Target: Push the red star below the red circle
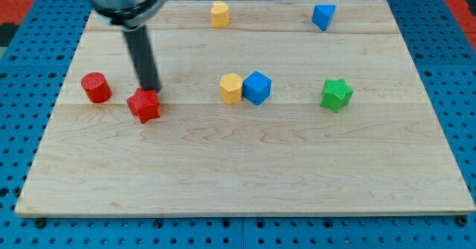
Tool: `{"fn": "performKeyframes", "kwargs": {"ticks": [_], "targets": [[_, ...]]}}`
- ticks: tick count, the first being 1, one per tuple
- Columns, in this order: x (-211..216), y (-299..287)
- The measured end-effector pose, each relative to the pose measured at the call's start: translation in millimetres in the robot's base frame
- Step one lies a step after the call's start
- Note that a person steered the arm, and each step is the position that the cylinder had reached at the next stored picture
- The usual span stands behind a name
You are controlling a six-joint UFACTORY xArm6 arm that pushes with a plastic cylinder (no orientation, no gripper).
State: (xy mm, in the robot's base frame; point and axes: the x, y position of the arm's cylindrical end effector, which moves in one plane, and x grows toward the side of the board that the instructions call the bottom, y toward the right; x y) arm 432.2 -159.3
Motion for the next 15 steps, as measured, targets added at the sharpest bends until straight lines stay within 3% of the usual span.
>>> {"fn": "performKeyframes", "kwargs": {"ticks": [1,3,4,5,7,8,10,11,12,13,14,15], "targets": [[65,-24],[66,61],[98,81],[95,29],[49,-15],[94,-42],[96,73],[137,57],[124,4],[116,-4],[116,1],[76,38]]}}
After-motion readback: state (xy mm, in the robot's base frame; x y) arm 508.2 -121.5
